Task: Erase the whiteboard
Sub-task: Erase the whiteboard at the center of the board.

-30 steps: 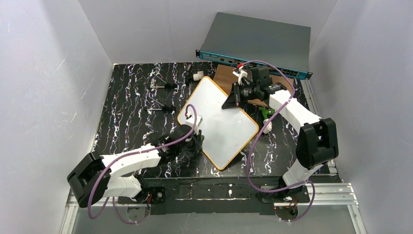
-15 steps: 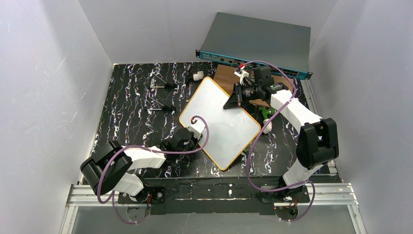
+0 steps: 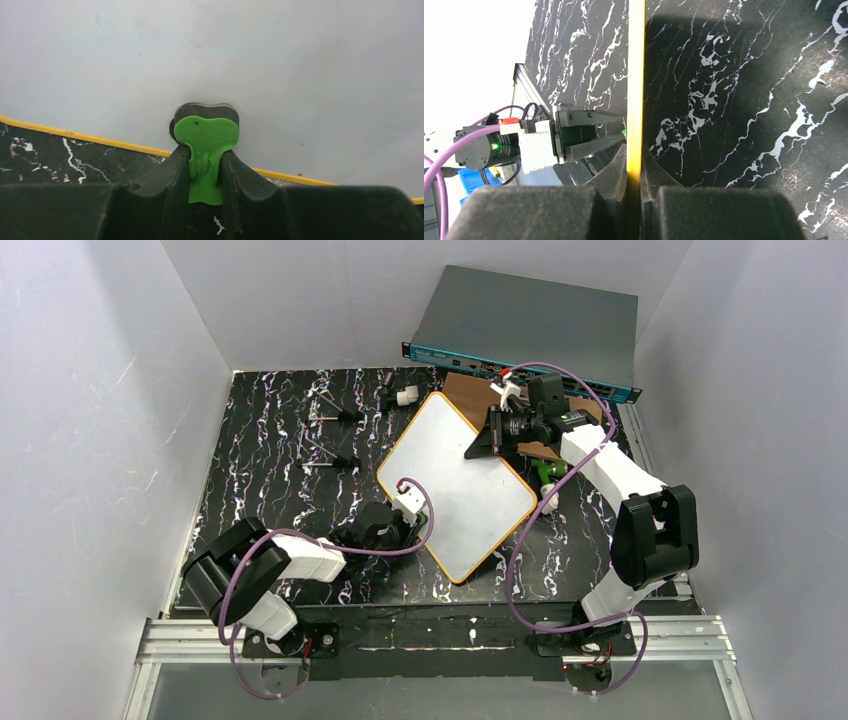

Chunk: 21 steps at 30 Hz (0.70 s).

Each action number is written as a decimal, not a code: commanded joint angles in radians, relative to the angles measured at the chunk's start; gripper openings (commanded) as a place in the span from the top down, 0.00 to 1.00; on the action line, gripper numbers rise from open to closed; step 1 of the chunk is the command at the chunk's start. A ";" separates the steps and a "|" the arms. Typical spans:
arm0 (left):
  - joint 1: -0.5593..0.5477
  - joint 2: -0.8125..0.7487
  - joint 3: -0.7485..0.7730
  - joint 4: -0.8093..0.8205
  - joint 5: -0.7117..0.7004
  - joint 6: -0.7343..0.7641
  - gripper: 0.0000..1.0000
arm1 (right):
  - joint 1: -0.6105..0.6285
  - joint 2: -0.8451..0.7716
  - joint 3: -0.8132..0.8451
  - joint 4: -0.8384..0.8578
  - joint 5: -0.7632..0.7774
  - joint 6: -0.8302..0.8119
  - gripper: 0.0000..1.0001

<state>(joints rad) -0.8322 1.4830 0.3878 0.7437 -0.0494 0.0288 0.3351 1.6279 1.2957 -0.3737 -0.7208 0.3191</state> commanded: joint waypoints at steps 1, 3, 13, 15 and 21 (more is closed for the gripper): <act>-0.014 0.087 0.005 0.036 0.200 -0.102 1.00 | 0.038 -0.027 -0.009 0.104 -0.148 0.085 0.99; -0.022 0.100 0.017 0.043 0.223 -0.116 1.00 | 0.038 -0.023 -0.012 0.107 -0.149 0.087 0.99; -0.155 0.132 0.159 -0.002 0.348 -0.159 1.00 | 0.038 -0.011 -0.013 0.116 -0.156 0.091 0.99; -0.183 0.141 0.186 -0.009 0.337 -0.155 1.00 | 0.038 -0.012 -0.011 0.116 -0.159 0.092 0.99; -0.169 0.061 0.098 0.018 0.100 -0.093 1.00 | 0.032 -0.036 -0.024 0.126 -0.163 0.104 0.99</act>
<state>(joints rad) -0.9955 1.5120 0.5274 0.7700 0.1066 -0.0856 0.3149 1.6245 1.2934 -0.3725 -0.7330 0.3069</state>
